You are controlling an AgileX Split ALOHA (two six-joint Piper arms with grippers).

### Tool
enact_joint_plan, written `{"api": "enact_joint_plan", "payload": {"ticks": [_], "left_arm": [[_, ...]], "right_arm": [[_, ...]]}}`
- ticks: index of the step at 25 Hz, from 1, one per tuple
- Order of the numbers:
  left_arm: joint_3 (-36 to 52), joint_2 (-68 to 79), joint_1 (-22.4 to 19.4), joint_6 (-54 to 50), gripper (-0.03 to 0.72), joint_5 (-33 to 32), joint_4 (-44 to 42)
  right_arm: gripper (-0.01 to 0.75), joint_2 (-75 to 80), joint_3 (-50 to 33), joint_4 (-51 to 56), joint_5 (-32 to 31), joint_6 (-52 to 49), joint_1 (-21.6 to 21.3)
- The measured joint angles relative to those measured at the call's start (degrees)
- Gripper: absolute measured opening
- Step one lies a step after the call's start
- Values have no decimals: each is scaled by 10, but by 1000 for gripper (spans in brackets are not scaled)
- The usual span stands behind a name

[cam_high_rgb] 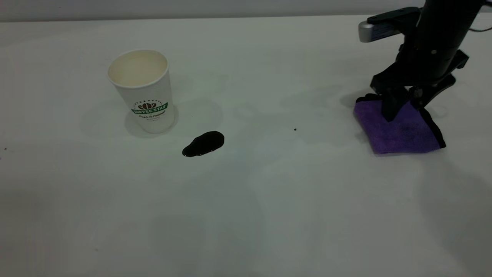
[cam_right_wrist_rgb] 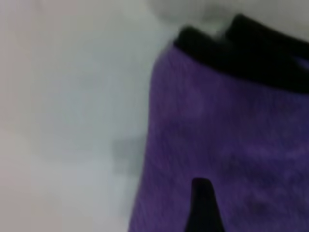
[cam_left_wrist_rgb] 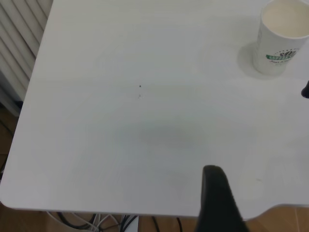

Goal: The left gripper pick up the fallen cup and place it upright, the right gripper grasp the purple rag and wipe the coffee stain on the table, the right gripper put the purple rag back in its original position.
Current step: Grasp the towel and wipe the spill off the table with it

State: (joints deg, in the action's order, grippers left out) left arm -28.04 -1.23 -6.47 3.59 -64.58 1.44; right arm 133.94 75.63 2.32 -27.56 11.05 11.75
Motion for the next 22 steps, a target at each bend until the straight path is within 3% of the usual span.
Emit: {"api": "enact_joint_plan", "payload": {"ticks": [7,10,14,15,19,22], "left_arm": [[0,0,0,0,501,0,0],[0,0,0,0,501,0,0],[0,0,0,0,501,0,0],[0,0,0,0,501,0,0],[0,0,0,0,501,0,0],[0,0,0,0,501,0,0]], "right_arm": [[570,52,20,-5,13,-5,2],[462,55,21,-9,22,-19,2],[134,59,26,-10,27,-27,7],[86,59,26,-12,27,-27,12],[64,62,39,-14,36,-27,49],[64,70,64,-4,49,-27,102]]}}
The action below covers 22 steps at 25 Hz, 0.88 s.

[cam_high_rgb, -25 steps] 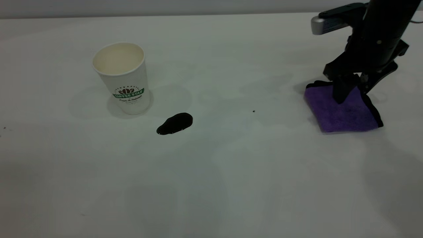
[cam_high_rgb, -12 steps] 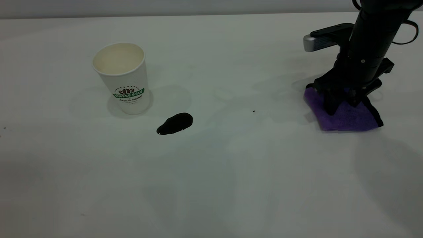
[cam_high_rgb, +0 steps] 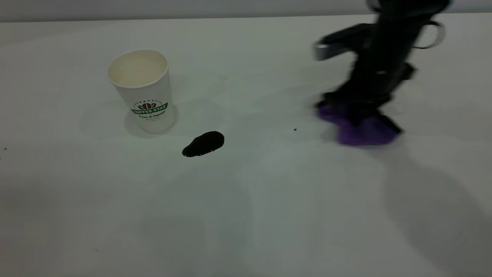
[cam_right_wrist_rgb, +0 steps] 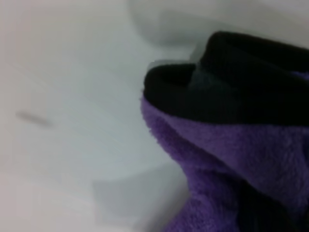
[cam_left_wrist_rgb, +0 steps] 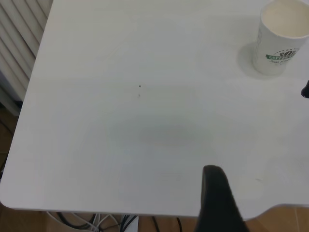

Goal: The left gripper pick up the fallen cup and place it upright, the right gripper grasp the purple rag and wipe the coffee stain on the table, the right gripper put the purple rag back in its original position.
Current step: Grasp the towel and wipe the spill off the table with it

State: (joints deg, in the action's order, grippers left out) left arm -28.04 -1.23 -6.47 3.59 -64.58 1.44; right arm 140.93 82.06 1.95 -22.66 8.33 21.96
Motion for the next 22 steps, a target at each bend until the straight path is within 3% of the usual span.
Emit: {"api": "enact_joint_plan", "payload": {"ticks": [4,11,22], "left_arm": [[0,0,0,0,501,0,0],[0,0,0,0,501,0,0],[0,0,0,0,501,0,0]], "right_arm": [[64,19,53,25,-3,0,61],[64,62,153,36,-50,0,132],[64,92,213,47,-61,2,191]]}}
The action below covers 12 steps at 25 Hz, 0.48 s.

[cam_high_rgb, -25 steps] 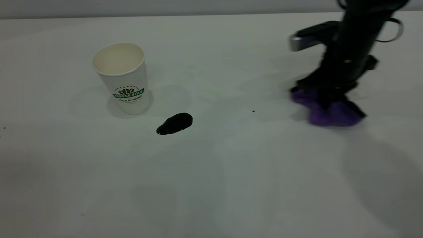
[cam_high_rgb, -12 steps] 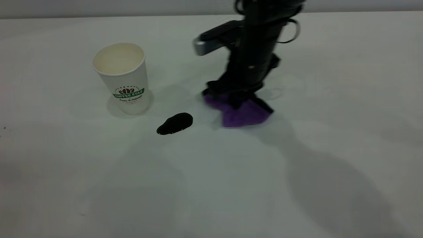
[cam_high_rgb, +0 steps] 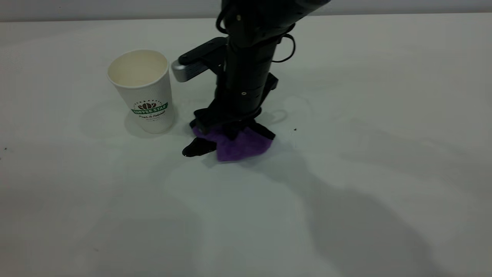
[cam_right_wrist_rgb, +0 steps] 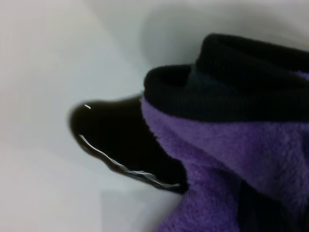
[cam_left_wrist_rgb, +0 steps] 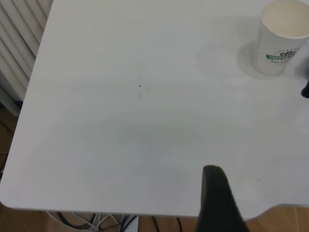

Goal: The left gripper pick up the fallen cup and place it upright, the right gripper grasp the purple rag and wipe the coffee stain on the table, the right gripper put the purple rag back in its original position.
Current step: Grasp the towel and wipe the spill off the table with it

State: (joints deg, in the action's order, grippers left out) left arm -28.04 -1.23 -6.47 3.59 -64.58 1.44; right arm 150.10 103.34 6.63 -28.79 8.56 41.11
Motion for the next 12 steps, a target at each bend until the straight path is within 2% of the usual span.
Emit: {"api": "enact_joint_plan", "payload": {"ticks": [12], "left_arm": [[0,0,0,0,501,0,0]], "right_arm": [[64,17,33,7,-11,39,31]]}}
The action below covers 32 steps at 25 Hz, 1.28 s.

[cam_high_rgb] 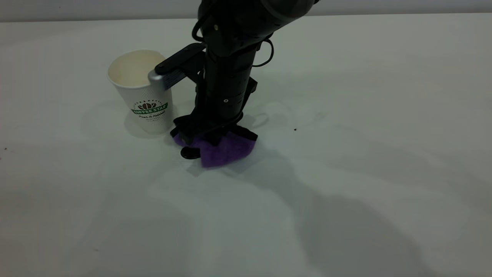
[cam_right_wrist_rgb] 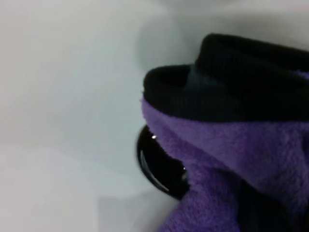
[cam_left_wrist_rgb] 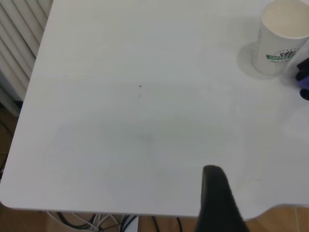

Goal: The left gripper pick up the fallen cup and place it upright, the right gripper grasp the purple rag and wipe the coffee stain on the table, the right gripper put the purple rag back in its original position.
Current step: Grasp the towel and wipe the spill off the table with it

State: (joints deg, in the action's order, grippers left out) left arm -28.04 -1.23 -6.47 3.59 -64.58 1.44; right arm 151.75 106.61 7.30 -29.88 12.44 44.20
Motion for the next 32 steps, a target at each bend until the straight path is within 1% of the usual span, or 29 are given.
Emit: {"api": "enact_joint_plan", "payload": {"ticks": [5,11,15,20,23,26,32], "left_arm": [[0,0,0,0,501,0,0],[0,0,0,0,501,0,0],[0,0,0,0,501,0,0],[0,0,0,0,501,0,0],[0,0,0,0,501,0,0],[0,0,0,0,501,0,0],[0,0,0,0,501,0,0]], "right_arm": [[64,0,1,41,-8,37,9],[64,1,1,93,-23,109,30],[65,1,1,106,-34,133,44],[66,1,1,99,-74,159,51],[66,1,1,59,-84,118,49],[68,0,2,-8,-82,25,41],[68,-1,2,-169,-70,-138,6]]}}
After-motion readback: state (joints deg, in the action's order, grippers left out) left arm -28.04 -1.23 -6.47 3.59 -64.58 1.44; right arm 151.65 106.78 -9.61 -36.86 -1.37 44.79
